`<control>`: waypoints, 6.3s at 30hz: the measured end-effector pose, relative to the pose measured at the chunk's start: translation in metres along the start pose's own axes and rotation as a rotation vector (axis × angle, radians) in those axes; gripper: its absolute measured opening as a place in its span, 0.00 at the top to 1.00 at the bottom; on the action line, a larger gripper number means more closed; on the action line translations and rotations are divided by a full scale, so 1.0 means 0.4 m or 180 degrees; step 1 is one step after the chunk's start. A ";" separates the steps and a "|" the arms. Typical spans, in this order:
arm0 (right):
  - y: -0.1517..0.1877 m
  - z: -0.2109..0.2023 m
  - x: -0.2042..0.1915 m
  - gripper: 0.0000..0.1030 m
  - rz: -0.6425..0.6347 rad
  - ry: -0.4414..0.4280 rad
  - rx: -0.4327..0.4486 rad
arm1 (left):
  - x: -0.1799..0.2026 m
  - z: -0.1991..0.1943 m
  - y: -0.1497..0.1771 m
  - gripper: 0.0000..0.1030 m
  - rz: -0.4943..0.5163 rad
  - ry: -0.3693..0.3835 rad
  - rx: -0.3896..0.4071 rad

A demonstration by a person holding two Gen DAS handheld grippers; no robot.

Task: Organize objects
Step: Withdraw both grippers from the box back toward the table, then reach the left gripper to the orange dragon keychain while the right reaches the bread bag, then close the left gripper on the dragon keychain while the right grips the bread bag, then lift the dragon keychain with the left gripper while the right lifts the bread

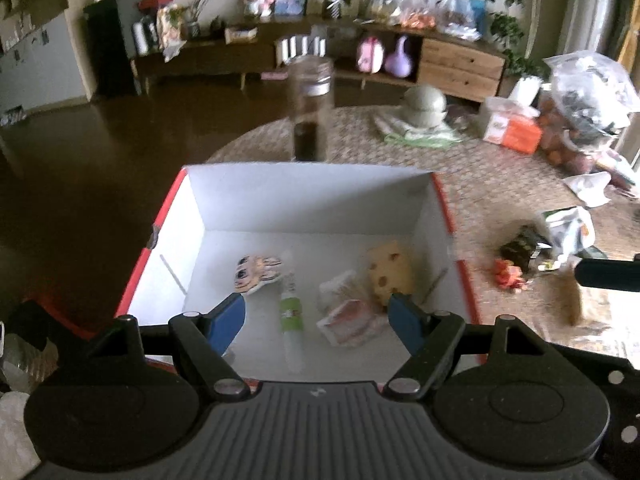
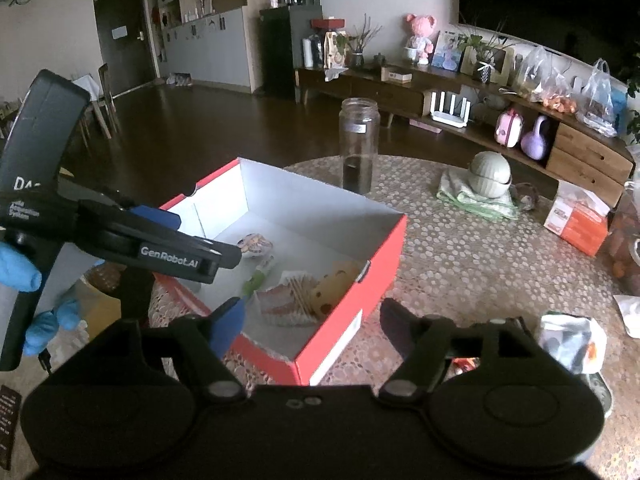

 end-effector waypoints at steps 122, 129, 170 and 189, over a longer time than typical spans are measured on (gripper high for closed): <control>0.390 -0.052 0.575 0.24 0.1203 0.1195 -0.0592 | 0.584 0.315 0.163 0.54 0.0519 0.0871 0.0035; 0.394 -0.121 0.547 0.24 0.1236 0.1130 -0.0560 | 0.588 0.240 0.189 0.54 0.0406 0.0953 -0.0049; 0.419 -0.257 0.481 0.24 0.1083 0.1097 -0.0611 | 0.606 0.157 0.324 0.20 0.1192 0.1477 -0.0339; 0.436 -0.243 0.497 0.24 0.1113 0.1123 -0.0688 | 0.649 0.152 0.331 0.53 0.1358 0.1659 -0.0202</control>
Point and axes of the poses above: each gripper's, at about its wrist camera, not at the fingertips, and z roughly the way its jaws point, x to its right, y to its underside, the point moved 9 cm from there along z, roughly the way its jaws point, and after that the axes turned 12 degrees about x, right-handed, at the moved point
